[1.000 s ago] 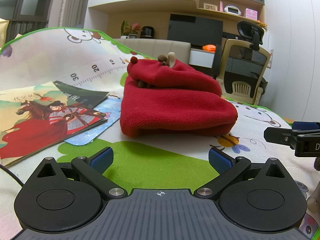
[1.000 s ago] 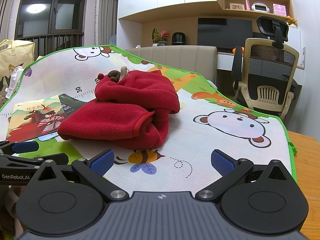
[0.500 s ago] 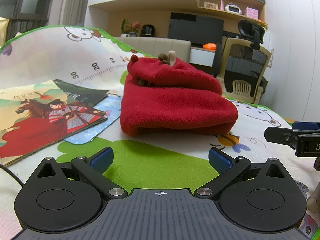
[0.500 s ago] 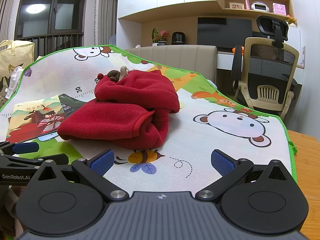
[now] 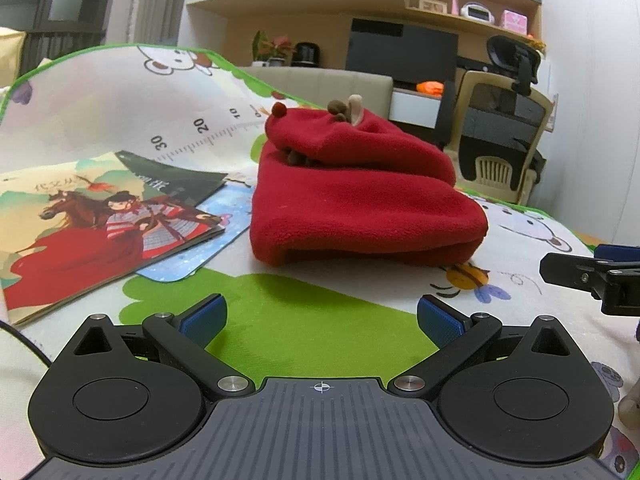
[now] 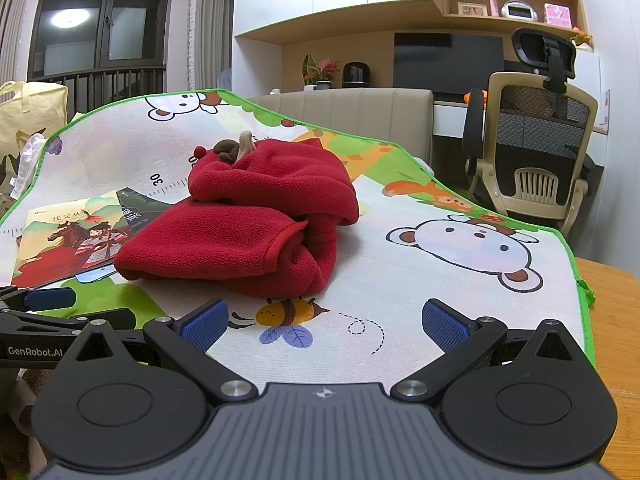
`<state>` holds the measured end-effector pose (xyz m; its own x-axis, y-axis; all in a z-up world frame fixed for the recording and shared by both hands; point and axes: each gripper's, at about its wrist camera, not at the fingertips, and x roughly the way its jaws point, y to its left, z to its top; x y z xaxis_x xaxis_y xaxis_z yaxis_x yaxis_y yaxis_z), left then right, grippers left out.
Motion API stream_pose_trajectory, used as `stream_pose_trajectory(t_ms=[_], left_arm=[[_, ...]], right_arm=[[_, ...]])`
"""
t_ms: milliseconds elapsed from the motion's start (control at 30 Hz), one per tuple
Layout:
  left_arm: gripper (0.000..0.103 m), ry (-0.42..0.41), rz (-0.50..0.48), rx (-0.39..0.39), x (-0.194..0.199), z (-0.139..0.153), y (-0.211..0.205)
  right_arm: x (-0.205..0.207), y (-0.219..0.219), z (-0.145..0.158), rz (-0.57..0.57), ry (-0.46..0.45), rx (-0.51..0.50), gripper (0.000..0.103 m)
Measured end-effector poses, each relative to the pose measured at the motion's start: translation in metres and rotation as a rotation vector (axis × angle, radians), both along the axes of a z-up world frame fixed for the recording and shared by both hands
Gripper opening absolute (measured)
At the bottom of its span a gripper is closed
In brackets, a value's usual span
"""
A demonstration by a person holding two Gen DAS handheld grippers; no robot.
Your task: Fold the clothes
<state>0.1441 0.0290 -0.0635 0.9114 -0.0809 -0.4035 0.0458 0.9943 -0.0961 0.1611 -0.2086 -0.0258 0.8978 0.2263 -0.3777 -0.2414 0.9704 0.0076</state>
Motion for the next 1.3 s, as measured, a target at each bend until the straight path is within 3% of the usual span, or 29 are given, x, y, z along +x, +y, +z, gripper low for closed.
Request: stream_pose_trajectory(t_ms=[300, 1300], left_arm=[[0.103, 0.036, 0.014, -0.018, 0.0033, -0.0002, 0.0026], [0.103, 0.019, 0.029, 0.008, 0.0003, 0.0, -0.0012]], right_arm=[[-0.0007, -0.0003, -0.0002, -0.002, -0.001, 0.001, 0.103], [-0.0014, -0.0002, -0.0005, -0.01, 0.0, 0.01, 0.103]])
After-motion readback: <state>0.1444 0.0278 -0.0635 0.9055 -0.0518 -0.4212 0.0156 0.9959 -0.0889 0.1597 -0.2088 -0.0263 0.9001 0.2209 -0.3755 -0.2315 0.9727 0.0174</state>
